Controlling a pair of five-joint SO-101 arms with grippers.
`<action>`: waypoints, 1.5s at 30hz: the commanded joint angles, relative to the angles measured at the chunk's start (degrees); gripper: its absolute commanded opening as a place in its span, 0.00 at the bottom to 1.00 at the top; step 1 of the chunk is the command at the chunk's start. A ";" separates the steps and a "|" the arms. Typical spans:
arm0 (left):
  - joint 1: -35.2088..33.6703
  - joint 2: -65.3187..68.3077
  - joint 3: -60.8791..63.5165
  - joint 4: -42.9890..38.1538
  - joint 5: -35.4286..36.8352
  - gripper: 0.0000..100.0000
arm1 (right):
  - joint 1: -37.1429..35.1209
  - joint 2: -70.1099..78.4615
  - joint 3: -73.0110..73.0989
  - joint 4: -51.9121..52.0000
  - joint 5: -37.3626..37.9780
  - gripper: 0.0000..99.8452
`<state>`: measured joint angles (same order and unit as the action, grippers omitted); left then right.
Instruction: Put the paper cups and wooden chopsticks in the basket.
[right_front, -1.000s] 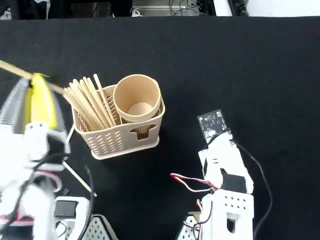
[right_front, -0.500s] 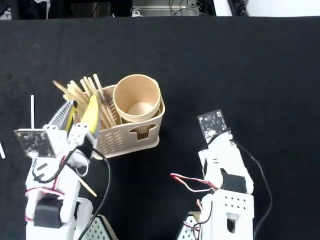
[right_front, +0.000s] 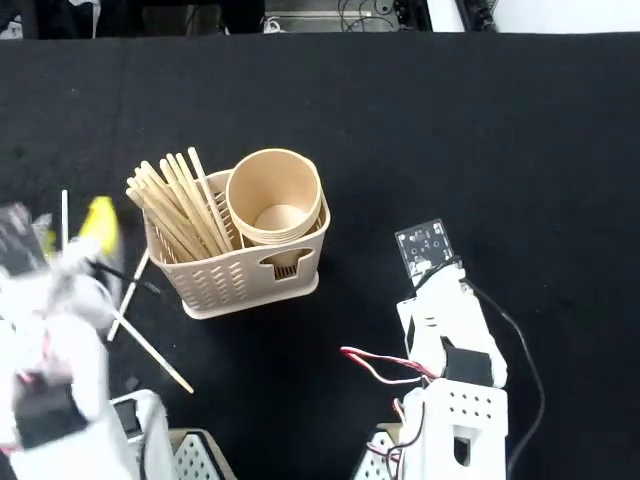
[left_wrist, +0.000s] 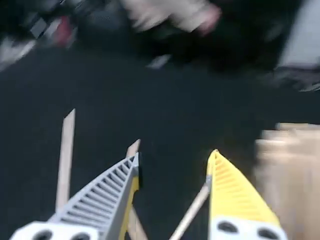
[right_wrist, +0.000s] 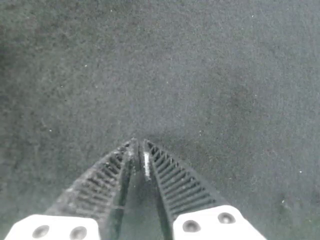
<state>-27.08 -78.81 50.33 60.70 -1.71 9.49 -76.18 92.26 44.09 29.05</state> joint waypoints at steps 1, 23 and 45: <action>-11.03 21.71 -7.52 0.26 -5.01 0.22 | 0.26 -0.84 -0.40 -0.53 0.35 0.01; -15.34 97.93 -34.77 -8.09 -16.97 0.22 | 0.26 -0.84 -0.40 -0.53 0.35 0.01; -14.90 60.13 -28.88 2.02 -16.35 0.03 | 0.26 -0.84 -0.40 -0.53 0.35 0.01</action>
<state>-41.32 2.24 16.66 62.37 -18.24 9.49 -76.18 92.26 44.09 29.05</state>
